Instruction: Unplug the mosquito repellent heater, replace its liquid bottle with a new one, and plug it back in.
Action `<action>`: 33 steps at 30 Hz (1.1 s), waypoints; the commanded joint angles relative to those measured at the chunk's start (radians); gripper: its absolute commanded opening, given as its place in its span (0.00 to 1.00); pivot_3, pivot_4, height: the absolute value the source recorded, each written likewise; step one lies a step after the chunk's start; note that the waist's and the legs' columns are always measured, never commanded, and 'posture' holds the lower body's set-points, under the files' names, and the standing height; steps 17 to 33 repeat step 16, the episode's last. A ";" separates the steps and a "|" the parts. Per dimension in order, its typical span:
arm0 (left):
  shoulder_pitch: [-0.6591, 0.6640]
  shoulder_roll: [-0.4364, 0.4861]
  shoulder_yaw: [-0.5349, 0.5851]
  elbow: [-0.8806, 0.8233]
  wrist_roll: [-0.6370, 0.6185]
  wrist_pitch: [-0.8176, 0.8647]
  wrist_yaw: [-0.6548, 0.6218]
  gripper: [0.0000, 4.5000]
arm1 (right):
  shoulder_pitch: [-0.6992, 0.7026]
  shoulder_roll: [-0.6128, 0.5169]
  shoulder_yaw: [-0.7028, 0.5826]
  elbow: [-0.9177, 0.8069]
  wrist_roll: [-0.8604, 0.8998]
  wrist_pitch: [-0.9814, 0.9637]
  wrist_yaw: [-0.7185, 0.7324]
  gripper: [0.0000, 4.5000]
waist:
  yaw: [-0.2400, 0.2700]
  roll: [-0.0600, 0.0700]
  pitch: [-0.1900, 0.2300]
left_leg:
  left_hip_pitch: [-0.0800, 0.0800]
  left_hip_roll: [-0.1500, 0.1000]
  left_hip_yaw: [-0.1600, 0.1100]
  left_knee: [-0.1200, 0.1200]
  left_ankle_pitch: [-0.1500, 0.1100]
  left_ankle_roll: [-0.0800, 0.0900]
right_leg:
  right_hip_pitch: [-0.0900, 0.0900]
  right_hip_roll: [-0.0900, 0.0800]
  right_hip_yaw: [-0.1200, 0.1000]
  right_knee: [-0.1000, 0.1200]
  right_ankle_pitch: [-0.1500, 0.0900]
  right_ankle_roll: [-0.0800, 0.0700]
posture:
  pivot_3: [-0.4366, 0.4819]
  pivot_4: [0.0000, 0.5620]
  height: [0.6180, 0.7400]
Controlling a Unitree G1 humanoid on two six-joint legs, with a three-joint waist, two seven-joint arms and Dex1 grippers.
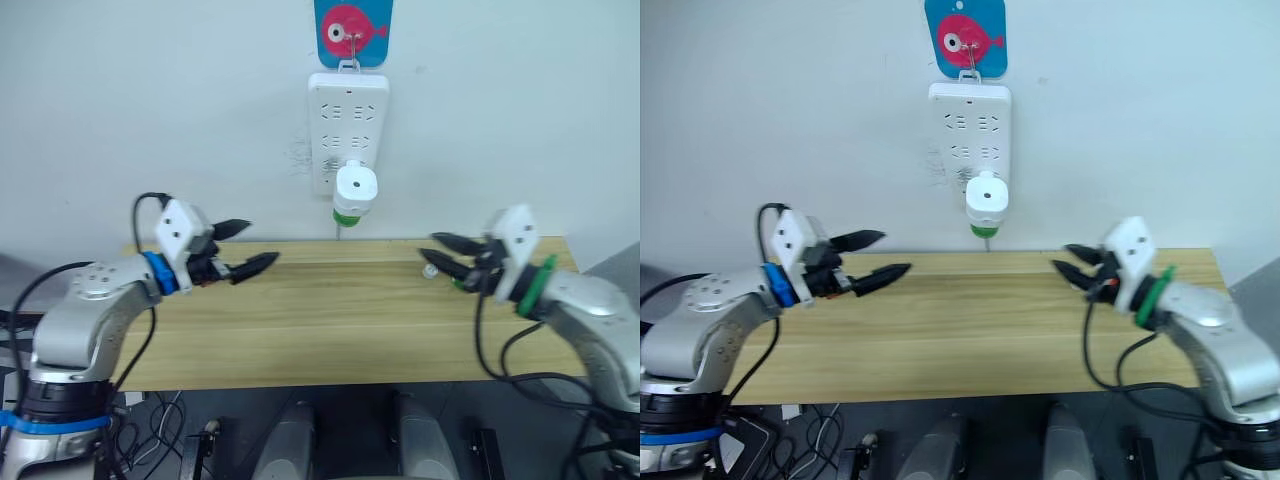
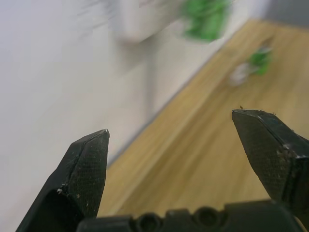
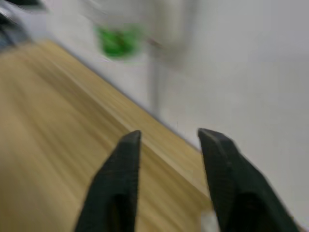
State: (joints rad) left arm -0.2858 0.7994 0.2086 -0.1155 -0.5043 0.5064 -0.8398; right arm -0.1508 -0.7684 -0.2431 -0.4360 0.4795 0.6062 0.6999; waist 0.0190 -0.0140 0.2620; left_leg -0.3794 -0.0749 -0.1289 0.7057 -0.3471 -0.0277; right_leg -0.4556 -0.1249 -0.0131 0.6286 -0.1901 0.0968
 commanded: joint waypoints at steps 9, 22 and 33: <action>0.064 0.052 0.070 0.270 0.170 -0.251 -0.003 1.00 | 0.053 -0.095 -0.176 0.307 -0.110 -0.285 0.101 0.99 | -0.002 0.000 0.000 | 0.001 0.001 0.005 -0.001 0.000 0.000 | 0.000 0.000 0.001 0.000 0.000 0.000 | 0.57 0.44 1.00; 0.082 0.043 0.073 0.229 0.164 -0.257 -0.005 1.00 | 0.038 -0.071 -0.140 0.311 -0.116 -0.281 0.087 0.99 | -0.001 0.000 0.000 | 0.001 0.001 0.003 -0.001 0.000 0.000 | 0.000 0.000 0.001 0.000 0.000 0.000 | 0.59 0.43 1.00; 0.082 0.043 0.073 0.229 0.164 -0.257 -0.005 1.00 | 0.038 -0.071 -0.140 0.311 -0.116 -0.281 0.087 0.99 | -0.001 0.000 0.000 | 0.001 0.001 0.003 -0.001 0.000 0.000 | 0.000 0.000 0.001 0.000 0.000 0.000 | 0.59 0.43 1.00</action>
